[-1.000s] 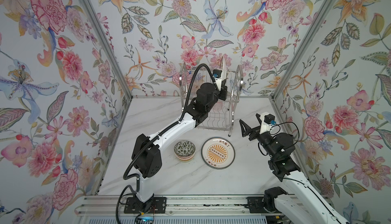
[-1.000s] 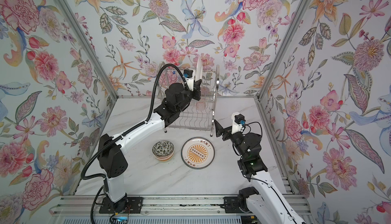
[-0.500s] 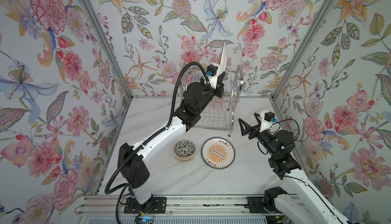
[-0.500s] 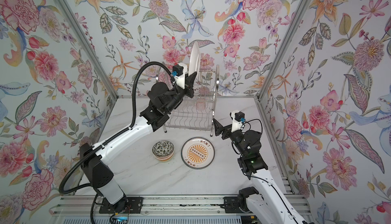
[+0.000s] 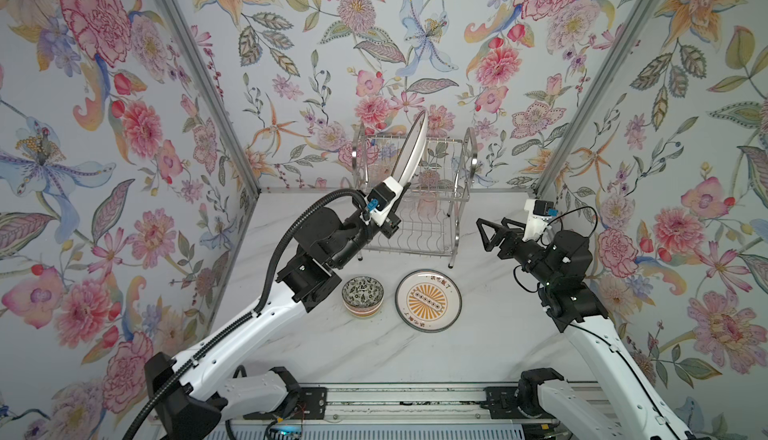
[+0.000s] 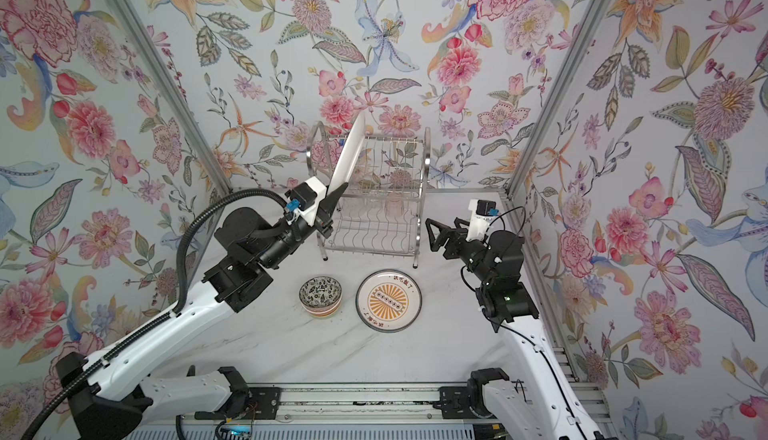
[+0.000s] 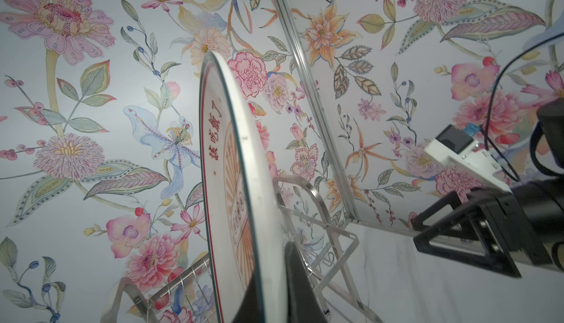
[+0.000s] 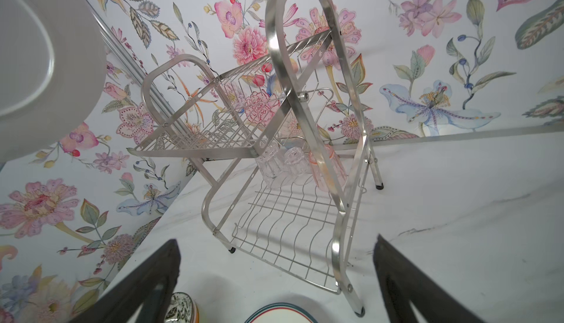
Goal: Unload the mixed dishes from the dish rack
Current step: 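Pull the sunburst plate out of the rack toward the robot with the left gripper, then hold the sunburst plate with the left gripper while the right gripper grips its edge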
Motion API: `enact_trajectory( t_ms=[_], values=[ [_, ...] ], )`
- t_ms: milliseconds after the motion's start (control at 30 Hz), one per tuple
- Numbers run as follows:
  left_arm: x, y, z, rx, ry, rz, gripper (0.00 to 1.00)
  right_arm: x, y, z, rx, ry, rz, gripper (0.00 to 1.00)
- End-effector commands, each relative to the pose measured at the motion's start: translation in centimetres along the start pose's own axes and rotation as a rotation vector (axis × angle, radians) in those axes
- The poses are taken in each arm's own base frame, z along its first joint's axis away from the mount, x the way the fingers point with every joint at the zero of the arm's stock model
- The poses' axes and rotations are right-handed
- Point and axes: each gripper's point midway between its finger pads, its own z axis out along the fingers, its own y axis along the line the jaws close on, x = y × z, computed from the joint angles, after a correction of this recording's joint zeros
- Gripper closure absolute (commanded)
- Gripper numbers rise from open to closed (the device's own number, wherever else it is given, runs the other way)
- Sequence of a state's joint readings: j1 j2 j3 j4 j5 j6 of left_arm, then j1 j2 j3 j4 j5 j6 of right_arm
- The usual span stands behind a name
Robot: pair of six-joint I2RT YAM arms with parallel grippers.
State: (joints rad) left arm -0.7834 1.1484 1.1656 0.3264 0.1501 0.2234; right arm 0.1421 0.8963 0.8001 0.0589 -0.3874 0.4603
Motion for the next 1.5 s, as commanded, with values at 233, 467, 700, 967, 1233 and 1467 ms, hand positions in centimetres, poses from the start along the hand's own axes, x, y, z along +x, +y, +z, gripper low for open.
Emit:
enact_trajectory(
  t_ms=[233,467,700,967,1233,1467],
  values=[
    [3.8,-3.2,-7.8,0.044,0.125,0.257,1.00,3.3,1.2,-0.8,-0.096,0.224,0.387,0.00],
    [10.1,-5.2,-10.2,0.080,0.296,0.434,1.00,5.0,1.9,-1.1,-0.112,0.308,0.462,0.06],
    [14.5,-8.3,-10.2,0.181,0.385,0.609,1.00,6.9,3.8,-0.7,-0.150,0.388,0.447,0.06],
    [18.0,-10.9,-8.8,0.286,0.445,0.803,1.00,9.3,5.5,1.1,-0.167,0.522,0.376,0.09],
    [19.4,-13.0,-7.5,0.351,0.446,0.886,1.00,11.2,5.6,3.4,-0.176,0.607,0.368,0.18],
    [20.5,-14.1,-6.7,0.372,0.443,0.964,1.00,14.1,4.4,5.0,-0.118,0.738,0.395,0.40]
  ],
)
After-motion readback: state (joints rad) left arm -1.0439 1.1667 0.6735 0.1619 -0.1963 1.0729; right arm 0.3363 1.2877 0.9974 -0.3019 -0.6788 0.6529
